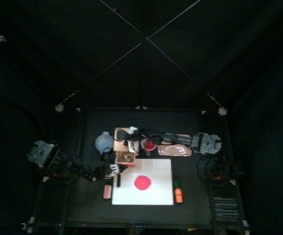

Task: Get the cutter from the drawer then cut the dough then place the extra dough in the bowl
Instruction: Place the cutter on the board

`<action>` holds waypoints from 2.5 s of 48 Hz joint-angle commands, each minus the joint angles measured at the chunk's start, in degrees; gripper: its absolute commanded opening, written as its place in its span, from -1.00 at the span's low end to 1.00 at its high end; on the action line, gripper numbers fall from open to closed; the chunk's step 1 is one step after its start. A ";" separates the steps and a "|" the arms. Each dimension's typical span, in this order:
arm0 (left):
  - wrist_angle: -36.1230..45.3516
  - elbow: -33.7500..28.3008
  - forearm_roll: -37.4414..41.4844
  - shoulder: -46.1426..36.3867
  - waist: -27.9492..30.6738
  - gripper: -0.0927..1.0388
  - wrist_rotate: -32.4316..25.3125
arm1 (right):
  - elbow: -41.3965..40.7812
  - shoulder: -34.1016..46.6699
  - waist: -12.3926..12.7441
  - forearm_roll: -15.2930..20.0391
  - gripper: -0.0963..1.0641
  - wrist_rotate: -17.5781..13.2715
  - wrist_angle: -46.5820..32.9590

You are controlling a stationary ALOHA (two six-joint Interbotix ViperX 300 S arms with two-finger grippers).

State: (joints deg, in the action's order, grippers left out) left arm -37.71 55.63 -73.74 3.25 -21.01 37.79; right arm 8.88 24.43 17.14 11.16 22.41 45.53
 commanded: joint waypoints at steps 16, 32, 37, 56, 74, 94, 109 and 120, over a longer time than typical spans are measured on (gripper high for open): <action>-0.70 0.26 -0.09 -0.26 -0.18 0.51 -0.09 | -0.09 0.26 -0.18 -0.35 -0.79 0.00 1.05; -0.70 0.44 0.00 -0.62 -0.53 0.64 -0.62 | 0.09 0.53 -0.18 -0.35 -0.79 0.00 1.05; -0.70 0.53 0.09 -1.76 -0.79 0.64 -1.41 | 0.00 0.53 -0.18 -0.26 -0.79 0.00 1.05; -0.09 4.39 -1.41 -8.96 -4.04 0.63 -5.45 | 0.09 0.97 -0.18 -0.35 -0.79 0.00 0.97; 4.39 7.91 17.14 -20.83 -4.92 0.56 -14.77 | 0.44 1.23 -0.18 -0.35 -0.79 0.00 1.05; -5.10 10.90 48.96 -28.13 -0.18 0.33 -33.49 | 3.43 -0.97 -0.53 -0.26 -0.79 0.00 1.32; -11.69 16.35 59.41 -33.22 4.22 0.32 -43.15 | 5.27 -2.90 -1.23 0.44 -0.77 -1.14 2.99; -12.39 20.30 61.00 -40.78 8.26 0.32 -48.96 | 6.33 -5.01 -2.37 0.70 -0.26 -5.89 6.59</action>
State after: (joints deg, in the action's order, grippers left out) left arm -49.48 75.76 -13.36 -35.16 -13.80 -10.11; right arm 13.54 23.20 15.03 11.43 17.49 50.98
